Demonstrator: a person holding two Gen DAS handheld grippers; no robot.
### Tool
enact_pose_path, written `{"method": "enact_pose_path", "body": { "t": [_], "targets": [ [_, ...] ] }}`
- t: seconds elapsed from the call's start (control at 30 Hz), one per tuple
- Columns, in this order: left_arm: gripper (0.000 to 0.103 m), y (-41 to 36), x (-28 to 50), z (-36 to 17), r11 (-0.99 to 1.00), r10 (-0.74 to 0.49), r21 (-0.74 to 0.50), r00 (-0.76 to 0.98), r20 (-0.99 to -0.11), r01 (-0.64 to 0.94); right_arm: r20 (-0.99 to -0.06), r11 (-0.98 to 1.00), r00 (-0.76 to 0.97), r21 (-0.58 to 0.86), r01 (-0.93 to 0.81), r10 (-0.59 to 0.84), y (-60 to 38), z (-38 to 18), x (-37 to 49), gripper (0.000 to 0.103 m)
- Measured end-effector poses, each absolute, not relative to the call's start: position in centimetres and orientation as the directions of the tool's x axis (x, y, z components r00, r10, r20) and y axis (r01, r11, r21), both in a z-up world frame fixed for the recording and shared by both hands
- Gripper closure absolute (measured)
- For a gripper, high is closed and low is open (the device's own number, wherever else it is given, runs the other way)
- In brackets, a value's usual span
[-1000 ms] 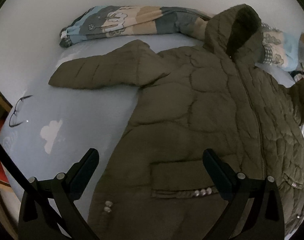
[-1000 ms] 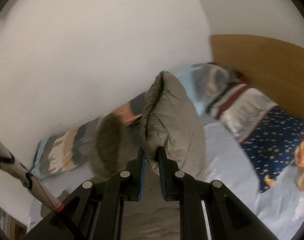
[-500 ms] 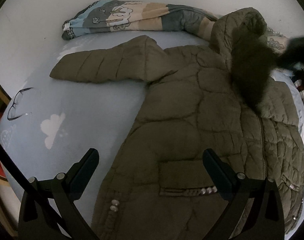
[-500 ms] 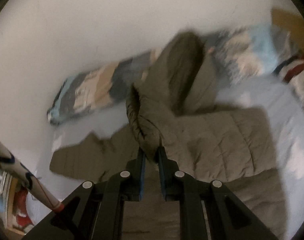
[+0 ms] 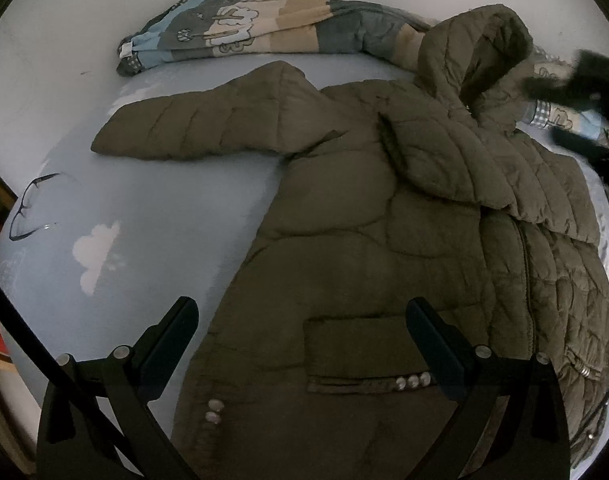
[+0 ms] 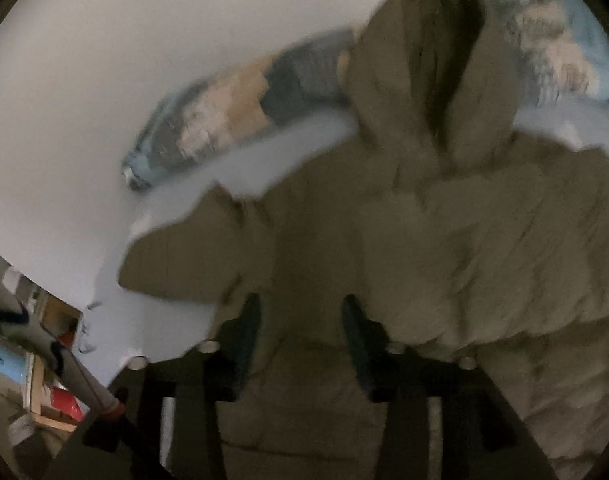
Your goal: Fold large clothes
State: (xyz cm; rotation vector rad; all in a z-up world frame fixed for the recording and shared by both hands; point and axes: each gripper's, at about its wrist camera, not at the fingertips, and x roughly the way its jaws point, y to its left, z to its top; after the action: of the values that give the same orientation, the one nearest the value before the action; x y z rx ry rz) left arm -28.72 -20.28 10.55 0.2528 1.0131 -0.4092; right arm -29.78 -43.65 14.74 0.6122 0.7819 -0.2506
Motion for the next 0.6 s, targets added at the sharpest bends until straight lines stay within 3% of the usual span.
{"method": "enact_pose_path", "body": {
  "t": [0.07,0.3,0.6],
  "targets": [
    [0.000,-20.6,-28.8,10.4,0.893,-0.213,0.018,0.458,-0.863,0.449,-0.698,0.785,0.713,0.408,0.467,-0.062,-45.5,16.4,-31.7,0.039],
    [0.000,-21.9,-29.4,9.8,0.880,-0.199,0.046,0.456,-0.867,0.473,-0.788,0.624,0.508,0.210,0.753,-0.348,-55.5,14.1,-37.1,0.039],
    [0.000,-23.2,-29.4,8.0,0.869,-0.165,0.069,0.417,-0.894,0.490,-0.908,0.570,0.342,0.152,0.807,-0.242,-60.1,4.9,-39.1,0.034]
  ]
}}
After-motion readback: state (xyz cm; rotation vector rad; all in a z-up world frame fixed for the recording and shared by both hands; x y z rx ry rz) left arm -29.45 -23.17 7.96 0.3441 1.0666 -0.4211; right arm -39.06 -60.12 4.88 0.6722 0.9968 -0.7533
